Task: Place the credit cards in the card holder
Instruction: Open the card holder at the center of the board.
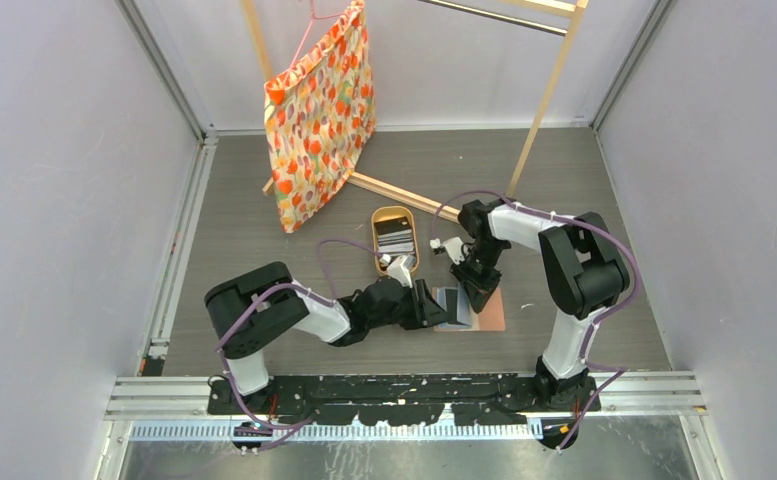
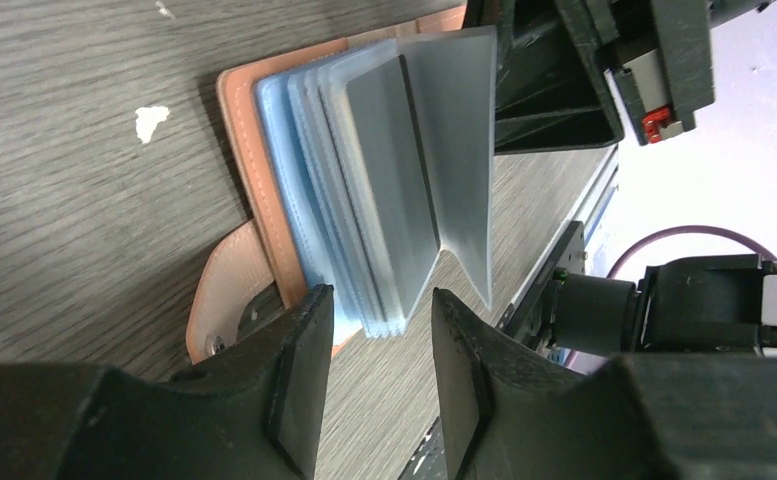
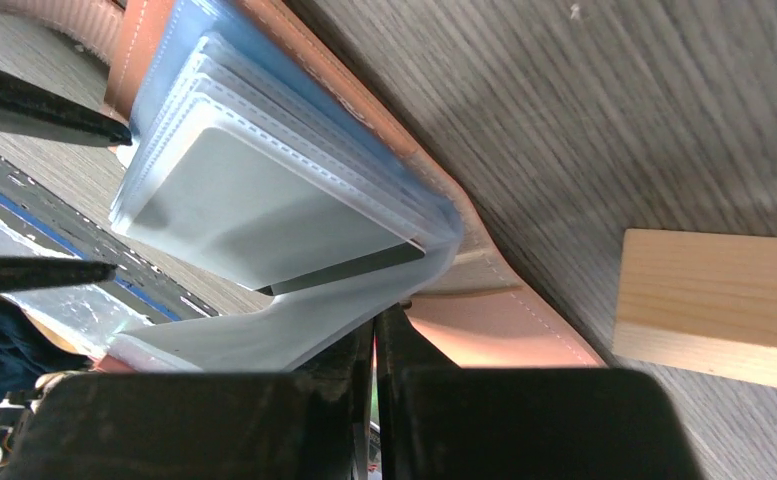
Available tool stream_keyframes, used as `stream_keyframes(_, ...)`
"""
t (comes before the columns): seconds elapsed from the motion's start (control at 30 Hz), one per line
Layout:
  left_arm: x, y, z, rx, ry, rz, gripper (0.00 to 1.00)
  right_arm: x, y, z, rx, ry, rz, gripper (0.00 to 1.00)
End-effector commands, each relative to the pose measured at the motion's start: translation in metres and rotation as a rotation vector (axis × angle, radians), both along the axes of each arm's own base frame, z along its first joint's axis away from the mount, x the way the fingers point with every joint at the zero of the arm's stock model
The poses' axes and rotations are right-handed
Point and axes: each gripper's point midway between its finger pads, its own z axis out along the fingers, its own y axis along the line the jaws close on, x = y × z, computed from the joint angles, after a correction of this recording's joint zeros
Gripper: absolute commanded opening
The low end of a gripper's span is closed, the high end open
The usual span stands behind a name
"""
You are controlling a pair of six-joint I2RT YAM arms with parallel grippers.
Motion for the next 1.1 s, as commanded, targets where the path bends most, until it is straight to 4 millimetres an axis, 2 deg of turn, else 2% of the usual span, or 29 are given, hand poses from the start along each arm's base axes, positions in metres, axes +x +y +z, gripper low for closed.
stream_keyframes(0.0, 0.001, -0.019, 0.022, -0.084, -0.024, -0.025, 0.42, 0.004, 0.004, -0.002, -0.008, -0.012, -0.004, 0.07)
stream_keyframes(0.37, -0.002, -0.029, 0.032, -0.133, -0.016, -0.04, 0.42, 0.001, 0.007, -0.007, -0.024, 0.003, 0.015, 0.06)
stream_keyframes(0.53, -0.004, -0.032, 0.049, -0.199, -0.029, -0.047, 0.38, 0.0, 0.01, -0.005, -0.011, 0.004, 0.015, 0.06)
stream_keyframes(0.63, -0.005, -0.033, 0.057, -0.216, -0.037, -0.052, 0.37, -0.003, 0.018, 0.003, 0.045, 0.024, 0.02, 0.06)
stream_keyframes(0.77, -0.003, -0.033, 0.043, -0.186, -0.013, -0.038, 0.35, -0.007, 0.032, 0.015, 0.13, 0.048, 0.017, 0.06)
stream_keyframes(1.0, 0.001, -0.032, 0.022, -0.123, 0.007, -0.015, 0.23, -0.007, 0.036, 0.019, 0.154, 0.047, 0.019, 0.06)
stream_keyframes(1.07, 0.002, -0.031, 0.02, -0.106, 0.0, -0.011, 0.12, -0.007, 0.037, 0.021, 0.162, 0.045, 0.02, 0.06)
